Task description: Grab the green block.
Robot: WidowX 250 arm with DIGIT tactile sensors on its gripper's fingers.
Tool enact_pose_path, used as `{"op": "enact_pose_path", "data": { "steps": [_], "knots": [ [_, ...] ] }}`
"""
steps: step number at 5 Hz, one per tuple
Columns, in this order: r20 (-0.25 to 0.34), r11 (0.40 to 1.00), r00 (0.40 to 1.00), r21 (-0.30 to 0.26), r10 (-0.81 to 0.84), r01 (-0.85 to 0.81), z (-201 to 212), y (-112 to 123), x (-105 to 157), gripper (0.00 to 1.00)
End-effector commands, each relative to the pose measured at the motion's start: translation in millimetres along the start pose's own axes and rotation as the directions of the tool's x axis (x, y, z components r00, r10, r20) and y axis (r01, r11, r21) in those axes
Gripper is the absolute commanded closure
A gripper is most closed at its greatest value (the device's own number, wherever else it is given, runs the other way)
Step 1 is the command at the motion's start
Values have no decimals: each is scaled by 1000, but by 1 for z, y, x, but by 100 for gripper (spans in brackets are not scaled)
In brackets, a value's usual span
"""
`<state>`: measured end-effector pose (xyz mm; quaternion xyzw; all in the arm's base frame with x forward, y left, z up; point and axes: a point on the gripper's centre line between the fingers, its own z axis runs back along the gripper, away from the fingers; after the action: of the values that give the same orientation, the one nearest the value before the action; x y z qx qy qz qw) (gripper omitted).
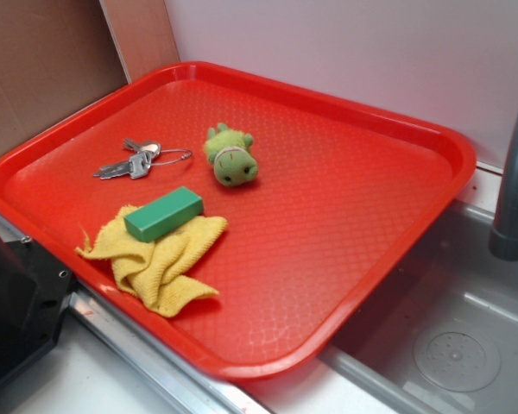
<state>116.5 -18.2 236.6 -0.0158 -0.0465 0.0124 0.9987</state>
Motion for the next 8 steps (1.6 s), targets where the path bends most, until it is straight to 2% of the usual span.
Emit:
{"op": "enact_pose_path", "data": {
  "steps": [1, 3, 5, 6, 8],
  "knots": [
    [0, 1000, 1000, 0, 0, 0, 0, 0, 0, 0],
    [40, 998, 997, -19, 61, -61, -41, -13, 6, 0],
    [41, 995, 994, -28, 96, -95, -101, -17, -5, 0],
    [21, 992, 992, -26, 124, -124, -132, -15, -1, 0],
    [-22, 987, 987, -4, 159, -160, -184, -2, 41, 0]
  ]
}}
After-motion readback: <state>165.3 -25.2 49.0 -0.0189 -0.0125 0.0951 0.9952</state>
